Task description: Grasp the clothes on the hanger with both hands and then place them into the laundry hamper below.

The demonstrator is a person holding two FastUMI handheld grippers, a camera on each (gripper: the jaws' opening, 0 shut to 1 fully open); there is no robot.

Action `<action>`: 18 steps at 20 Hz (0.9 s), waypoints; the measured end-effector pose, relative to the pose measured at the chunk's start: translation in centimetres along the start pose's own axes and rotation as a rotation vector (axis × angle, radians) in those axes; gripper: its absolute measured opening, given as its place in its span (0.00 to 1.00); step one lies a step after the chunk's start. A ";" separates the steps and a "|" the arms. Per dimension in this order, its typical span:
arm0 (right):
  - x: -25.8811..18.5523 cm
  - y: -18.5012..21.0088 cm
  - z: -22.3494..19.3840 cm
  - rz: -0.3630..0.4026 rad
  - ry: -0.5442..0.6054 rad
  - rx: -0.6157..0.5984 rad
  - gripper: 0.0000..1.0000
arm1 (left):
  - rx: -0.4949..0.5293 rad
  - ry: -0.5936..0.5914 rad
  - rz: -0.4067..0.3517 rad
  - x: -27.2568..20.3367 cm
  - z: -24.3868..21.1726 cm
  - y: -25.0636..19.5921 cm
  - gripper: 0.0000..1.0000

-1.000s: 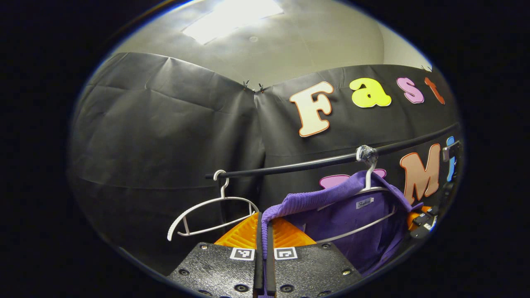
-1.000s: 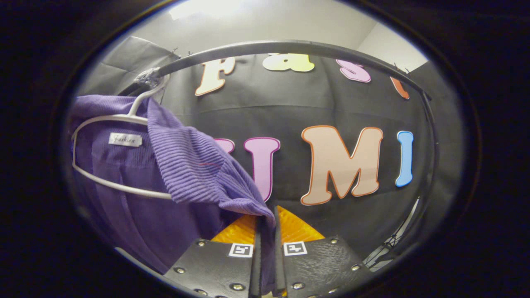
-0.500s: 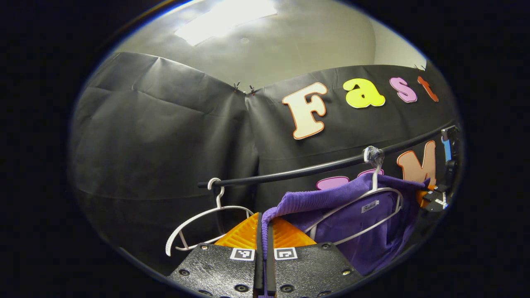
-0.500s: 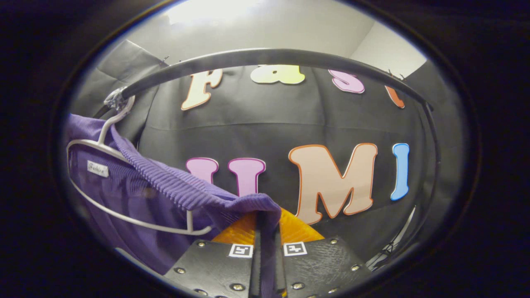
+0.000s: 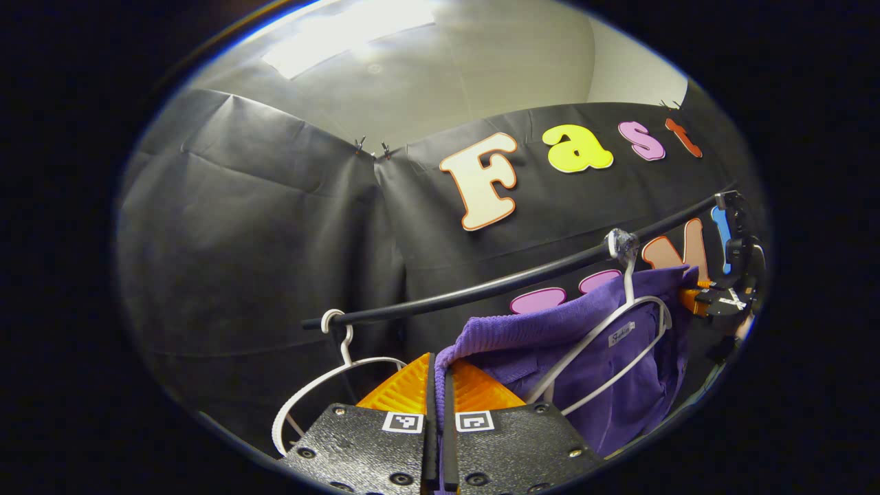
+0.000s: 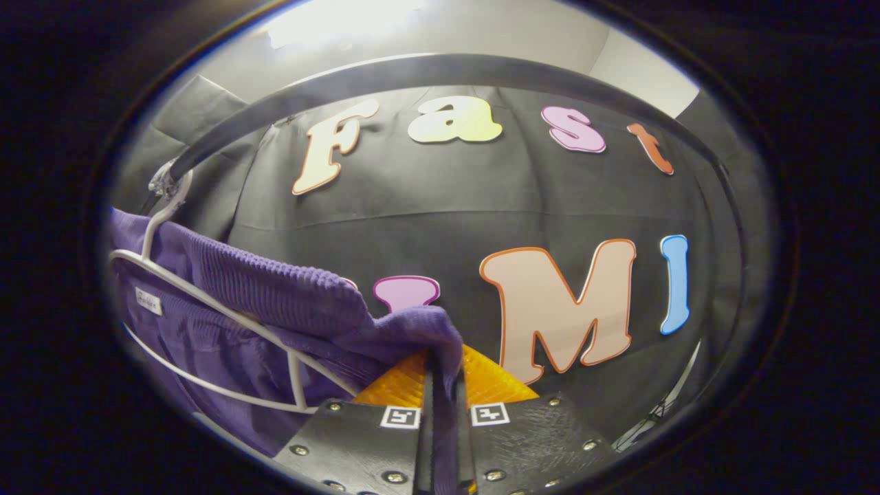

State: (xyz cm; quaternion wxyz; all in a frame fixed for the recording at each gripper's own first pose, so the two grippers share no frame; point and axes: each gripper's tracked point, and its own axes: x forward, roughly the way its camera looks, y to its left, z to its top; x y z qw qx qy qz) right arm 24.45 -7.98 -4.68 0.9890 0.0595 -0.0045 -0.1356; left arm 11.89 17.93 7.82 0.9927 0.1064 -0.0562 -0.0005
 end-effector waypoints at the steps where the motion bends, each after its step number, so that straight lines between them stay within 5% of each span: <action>1: 0.3 0.1 -0.2 0.006 0.007 0.005 0.12 | -0.018 0.000 -0.019 0.2 -0.2 -0.1 0.02; 4: 0.3 0.5 -1.3 0.024 0.027 -0.016 0.12 | 0.021 0.011 -0.036 0.9 -1.3 0.3 0.03; 18: -1.5 2.0 -8.2 0.085 0.157 -0.115 0.13 | -0.093 0.163 -0.025 -0.8 -9.4 -0.7 0.03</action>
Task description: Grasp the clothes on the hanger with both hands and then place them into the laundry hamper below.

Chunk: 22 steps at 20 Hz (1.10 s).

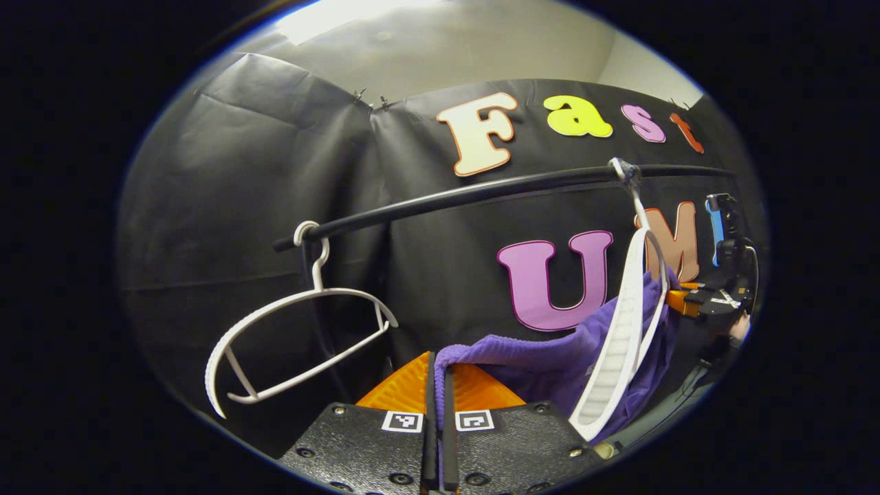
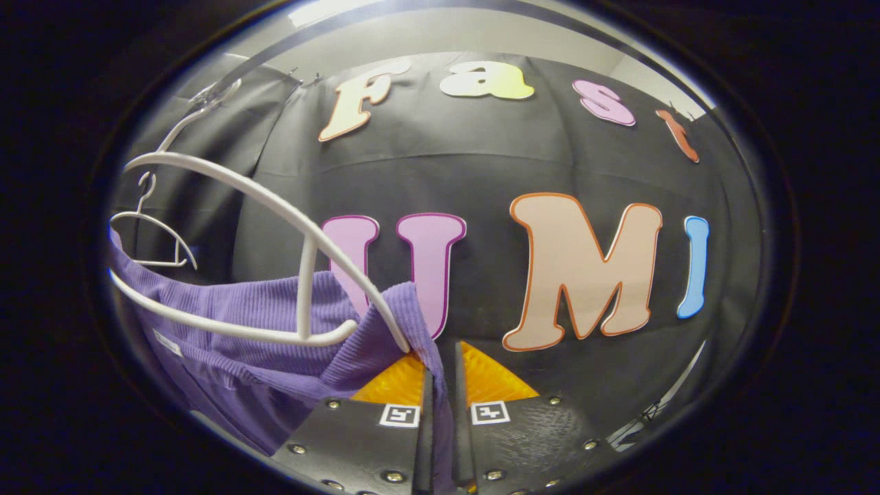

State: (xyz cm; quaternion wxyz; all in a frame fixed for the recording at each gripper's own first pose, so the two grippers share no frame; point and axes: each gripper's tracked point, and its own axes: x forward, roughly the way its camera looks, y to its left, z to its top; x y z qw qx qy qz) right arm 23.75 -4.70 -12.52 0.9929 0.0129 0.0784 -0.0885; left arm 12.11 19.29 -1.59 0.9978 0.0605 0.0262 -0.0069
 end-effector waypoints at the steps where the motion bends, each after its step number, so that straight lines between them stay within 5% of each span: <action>1: -0.2 0.2 -0.2 0.006 0.005 -0.009 0.13 | -0.017 0.008 0.004 -0.3 -0.6 0.1 0.03; 12: -2.9 0.3 -4.9 0.020 0.094 -0.042 0.12 | -0.029 0.113 -0.047 -3.1 -5.8 -4.2 0.03; 22: -7.1 4.5 -9.1 0.147 0.184 -0.030 0.13 | -0.036 0.161 -0.194 -3.6 -8.6 -13.9 0.05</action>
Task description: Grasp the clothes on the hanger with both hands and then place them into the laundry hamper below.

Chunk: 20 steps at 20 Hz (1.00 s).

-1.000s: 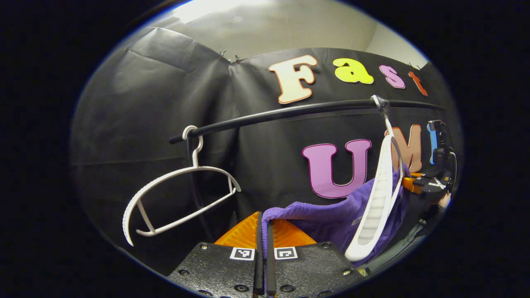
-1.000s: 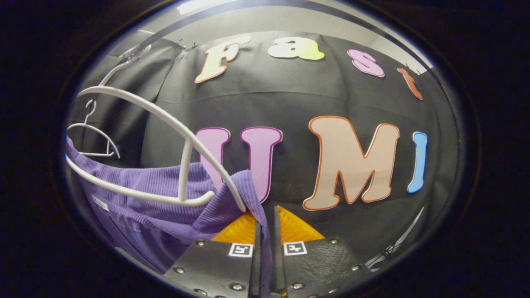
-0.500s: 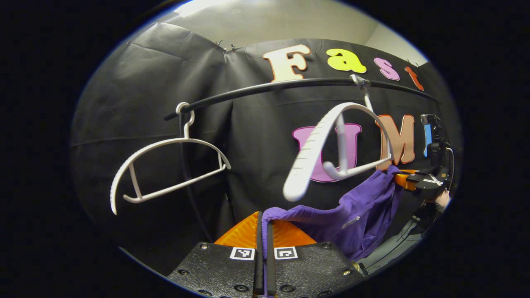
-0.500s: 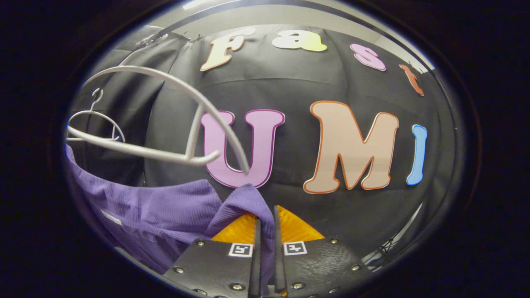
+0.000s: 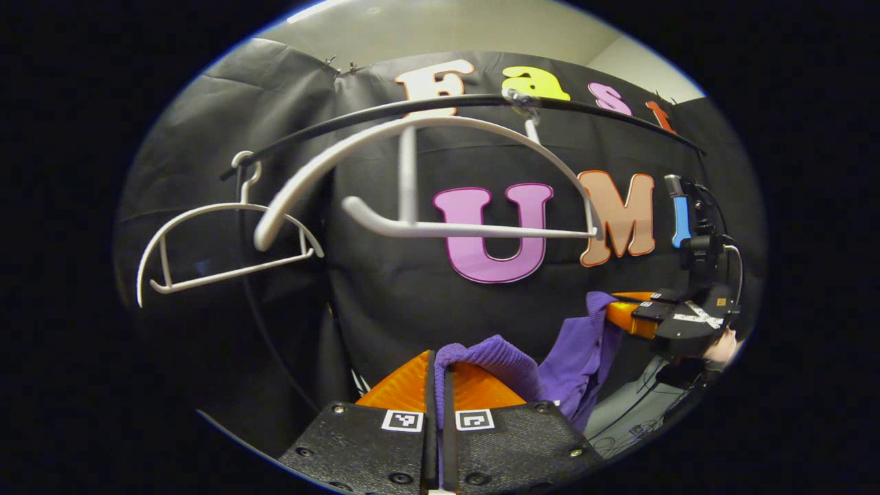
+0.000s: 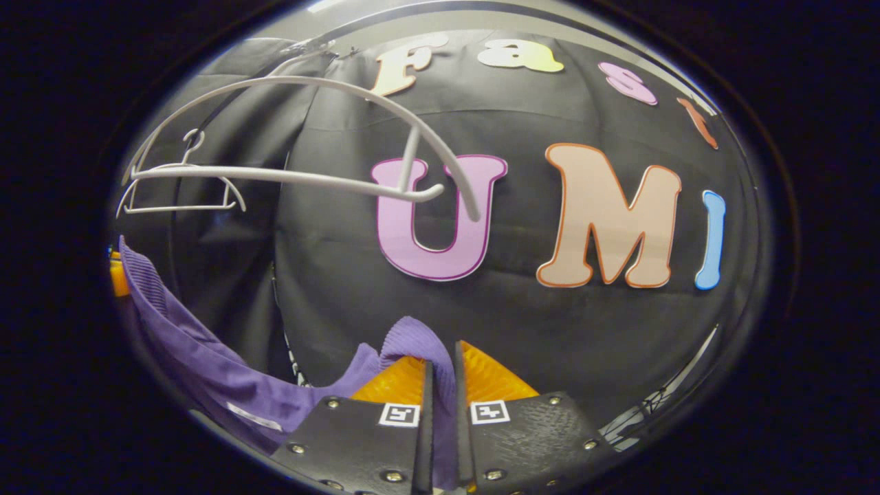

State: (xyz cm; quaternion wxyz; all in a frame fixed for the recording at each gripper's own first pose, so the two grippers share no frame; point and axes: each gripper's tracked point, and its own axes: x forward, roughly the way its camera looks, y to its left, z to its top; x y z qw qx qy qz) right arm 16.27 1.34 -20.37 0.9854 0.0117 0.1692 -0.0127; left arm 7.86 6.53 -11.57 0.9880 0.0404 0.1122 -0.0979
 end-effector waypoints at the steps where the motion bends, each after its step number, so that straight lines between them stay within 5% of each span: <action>1: -0.2 0.4 -0.3 0.014 0.008 0.003 0.13 | -0.005 0.003 -0.017 0.4 -0.2 -0.9 0.03; 7: -1.1 2.3 -2.5 0.075 0.065 0.020 0.13 | -0.045 0.047 -0.090 3.1 -2.4 -5.1 0.04; 20: -2.3 2.2 -15.1 0.091 0.315 -0.024 0.13 | -0.047 0.290 -0.143 5.3 -13.6 -9.0 0.05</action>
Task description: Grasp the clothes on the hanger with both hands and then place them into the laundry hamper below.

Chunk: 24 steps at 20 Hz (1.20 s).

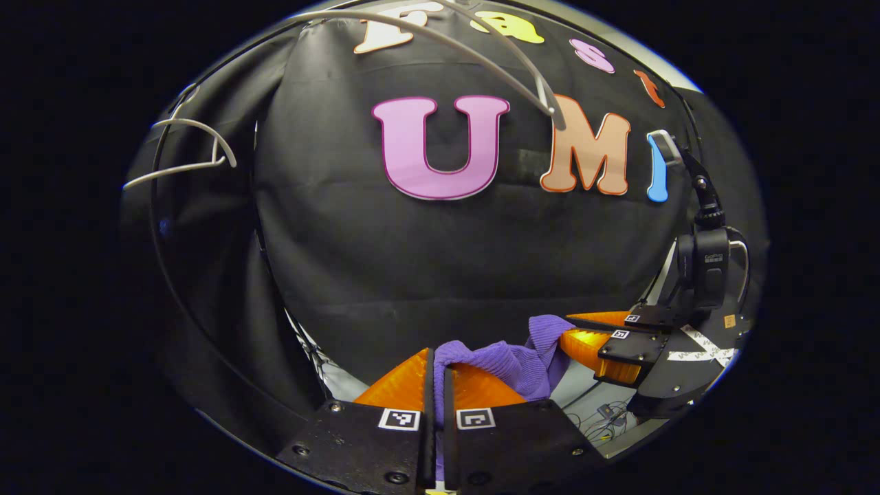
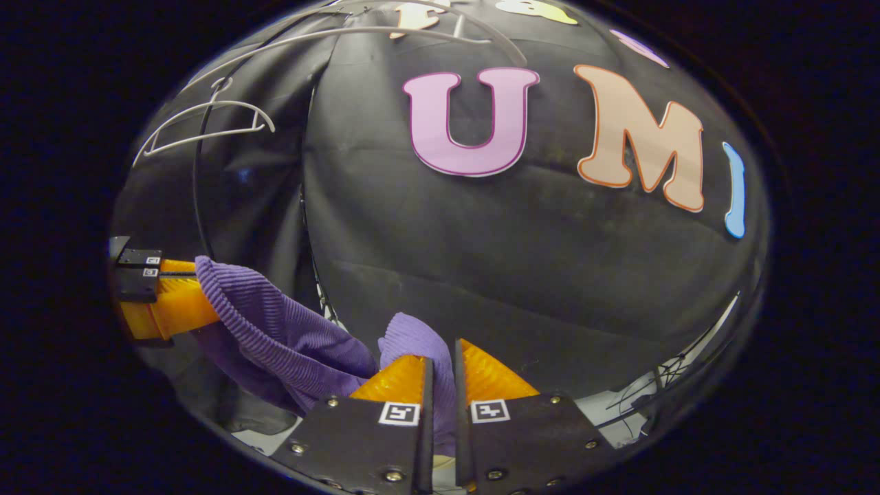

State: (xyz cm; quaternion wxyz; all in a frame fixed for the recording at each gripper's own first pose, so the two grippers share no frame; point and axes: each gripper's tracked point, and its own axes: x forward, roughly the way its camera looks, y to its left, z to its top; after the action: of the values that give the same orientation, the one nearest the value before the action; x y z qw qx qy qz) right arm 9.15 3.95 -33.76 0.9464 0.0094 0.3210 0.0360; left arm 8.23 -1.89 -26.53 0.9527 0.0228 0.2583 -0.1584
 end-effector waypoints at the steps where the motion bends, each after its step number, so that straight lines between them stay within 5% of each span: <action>1: 0.1 0.0 -0.7 0.001 0.016 -0.003 0.13 | -0.003 0.019 -0.001 0.3 -0.8 -0.2 0.05; 9: 0.5 0.3 -3.4 0.006 0.084 -0.015 0.13 | -0.025 0.210 -0.011 1.5 -9.0 -0.5 0.05; 10: 0.5 0.3 -3.7 0.006 0.087 -0.017 0.13 | -0.020 0.223 -0.010 1.4 -9.7 -0.6 0.12; 13: 0.6 0.2 -4.0 0.005 0.098 -0.013 0.13 | 0.003 0.239 -0.025 1.5 -10.4 -1.1 0.26; 24: -0.1 1.3 -5.7 0.026 0.129 -0.012 0.13 | -0.014 0.254 -0.029 2.2 -9.8 -2.9 0.28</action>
State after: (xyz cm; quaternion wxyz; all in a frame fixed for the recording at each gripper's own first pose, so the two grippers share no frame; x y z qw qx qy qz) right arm 5.50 5.20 -38.21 0.9232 0.0057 0.3809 0.0506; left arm 4.35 -4.00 -35.96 0.9101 0.0322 0.3783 -0.1663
